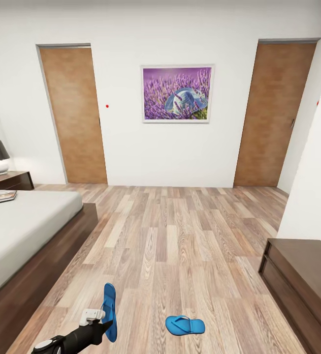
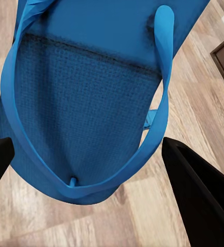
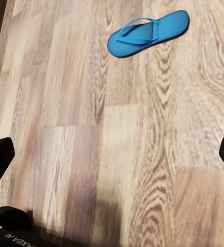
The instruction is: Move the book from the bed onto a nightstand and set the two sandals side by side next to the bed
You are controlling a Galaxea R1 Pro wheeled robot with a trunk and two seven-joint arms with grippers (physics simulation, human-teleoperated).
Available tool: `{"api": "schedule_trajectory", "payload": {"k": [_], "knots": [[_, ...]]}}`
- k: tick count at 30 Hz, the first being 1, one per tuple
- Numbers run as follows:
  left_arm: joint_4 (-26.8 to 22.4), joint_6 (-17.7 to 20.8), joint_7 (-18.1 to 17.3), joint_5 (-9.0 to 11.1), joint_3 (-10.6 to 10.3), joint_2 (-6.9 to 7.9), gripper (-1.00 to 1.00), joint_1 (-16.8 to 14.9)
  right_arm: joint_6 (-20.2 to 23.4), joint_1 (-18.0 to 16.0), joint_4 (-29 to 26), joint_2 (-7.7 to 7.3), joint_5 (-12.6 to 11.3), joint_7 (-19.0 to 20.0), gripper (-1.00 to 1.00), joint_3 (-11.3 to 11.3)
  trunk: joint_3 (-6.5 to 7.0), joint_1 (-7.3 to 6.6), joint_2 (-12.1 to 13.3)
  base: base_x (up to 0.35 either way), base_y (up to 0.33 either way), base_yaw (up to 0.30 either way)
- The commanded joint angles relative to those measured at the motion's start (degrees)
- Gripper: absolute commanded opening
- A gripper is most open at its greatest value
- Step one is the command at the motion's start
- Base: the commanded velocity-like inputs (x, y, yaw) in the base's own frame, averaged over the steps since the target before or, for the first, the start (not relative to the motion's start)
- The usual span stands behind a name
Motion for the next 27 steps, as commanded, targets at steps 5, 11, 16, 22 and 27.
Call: {"api": "schedule_trajectory", "payload": {"k": [5,11,16,22,27], "knots": [[-0.1,0.6,-0.4,-0.1,0.3,-0.05,-1.0,-0.1,0.6,0.0,0.0,0.01,-0.4,0.2,1.0,-0.1,-0.06,-0.01,0.0,0.0,0.0,0.0],[-0.1,0.6,-0.4,-0.1,0.3,-0.05,-1.0,-0.1,0.6,0.0,0.0,0.0,-0.4,0.2,1.0,-0.1,-0.06,-0.01,0.0,0.0,0.0,0.0],[-0.1,0.6,-0.4,-0.1,0.3,-0.05,-1.0,-0.1,0.6,0.0,0.0,0.01,-0.4,0.2,1.0,-0.1,-0.06,-0.01,0.0,0.0,0.0,0.0],[-0.1,0.6,-0.4,-0.1,0.3,-0.05,-1.0,-0.1,0.6,0.0,0.0,0.07,-0.4,0.2,1.0,-0.1,-0.06,-0.01,0.0,0.0,0.0,0.0],[-0.1,0.6,-0.4,0.0,0.3,-0.05,-1.0,-0.1,0.6,0.0,-0.1,0.09,-0.4,0.2,1.0,-0.1,-0.06,-0.01,0.0,0.0,0.0,0.0]]}}
